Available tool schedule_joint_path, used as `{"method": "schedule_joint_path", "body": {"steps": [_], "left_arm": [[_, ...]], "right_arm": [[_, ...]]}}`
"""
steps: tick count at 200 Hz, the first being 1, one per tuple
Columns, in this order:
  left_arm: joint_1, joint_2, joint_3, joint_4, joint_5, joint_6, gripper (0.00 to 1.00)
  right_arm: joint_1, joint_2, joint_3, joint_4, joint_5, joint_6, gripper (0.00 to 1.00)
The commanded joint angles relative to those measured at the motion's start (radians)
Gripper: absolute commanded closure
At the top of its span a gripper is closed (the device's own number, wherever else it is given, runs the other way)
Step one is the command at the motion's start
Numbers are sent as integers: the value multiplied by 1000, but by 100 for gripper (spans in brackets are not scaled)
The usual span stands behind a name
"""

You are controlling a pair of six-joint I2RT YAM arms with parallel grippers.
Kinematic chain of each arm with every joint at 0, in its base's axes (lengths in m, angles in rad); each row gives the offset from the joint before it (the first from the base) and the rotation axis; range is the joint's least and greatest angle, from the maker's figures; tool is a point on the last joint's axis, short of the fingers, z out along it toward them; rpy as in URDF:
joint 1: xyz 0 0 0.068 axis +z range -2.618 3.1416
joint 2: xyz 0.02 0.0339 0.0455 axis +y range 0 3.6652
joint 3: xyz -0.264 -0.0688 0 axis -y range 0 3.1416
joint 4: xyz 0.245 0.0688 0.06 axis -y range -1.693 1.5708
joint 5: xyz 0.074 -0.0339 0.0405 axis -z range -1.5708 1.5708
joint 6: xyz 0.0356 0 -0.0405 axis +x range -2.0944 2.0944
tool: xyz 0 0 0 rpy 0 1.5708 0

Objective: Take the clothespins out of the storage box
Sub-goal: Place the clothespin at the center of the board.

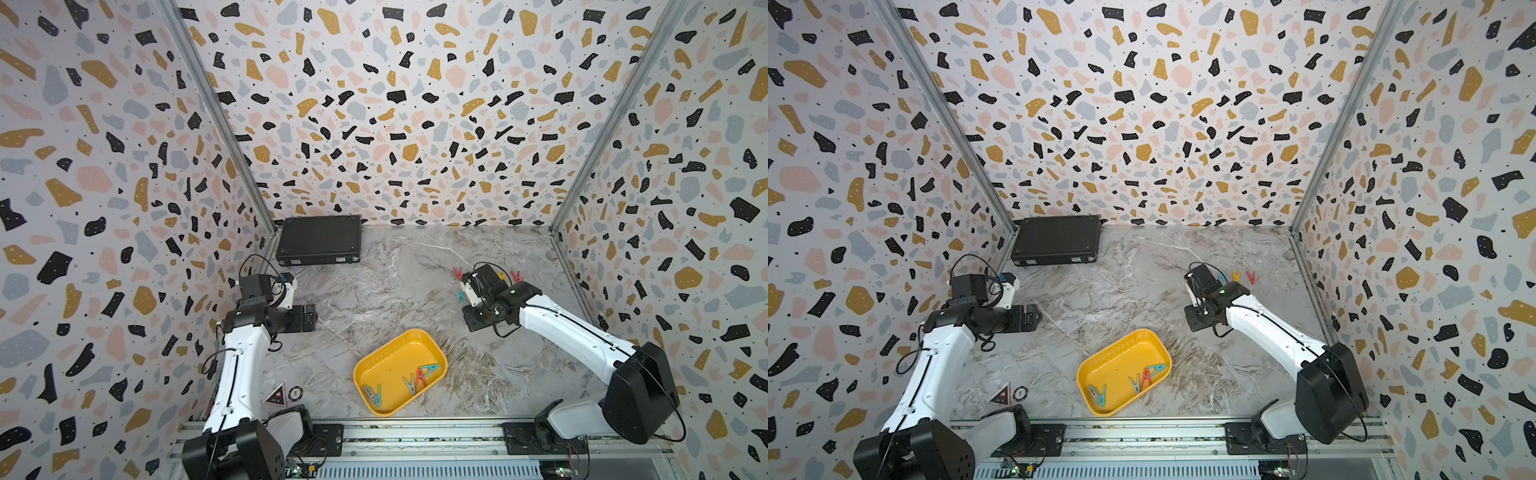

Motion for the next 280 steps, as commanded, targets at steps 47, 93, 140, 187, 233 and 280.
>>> {"method": "schedule_joint_path", "body": {"steps": [47,93,140,187,233,280], "left_arm": [[7,-1,2,-7,18,17,0],[7,-4,4,-8,21,16,0],[7,-6,3,-8,28,16,0],[7,-4,5,-7,30,15,0],[7,-7,4,-10,34,15,0],[7,-10,4,-8,31,15,0]], "right_arm": [[-209,101,52,-62,38,-40,100],[-307,202,138,-73,106,-61,100],[-406,295,197,-76,146,-81,100],[-469,372,236,-43,152,-97,100],[-485,456,307,-28,180,-125,100],[-500,533,345,-4,160,-134,100]]}}
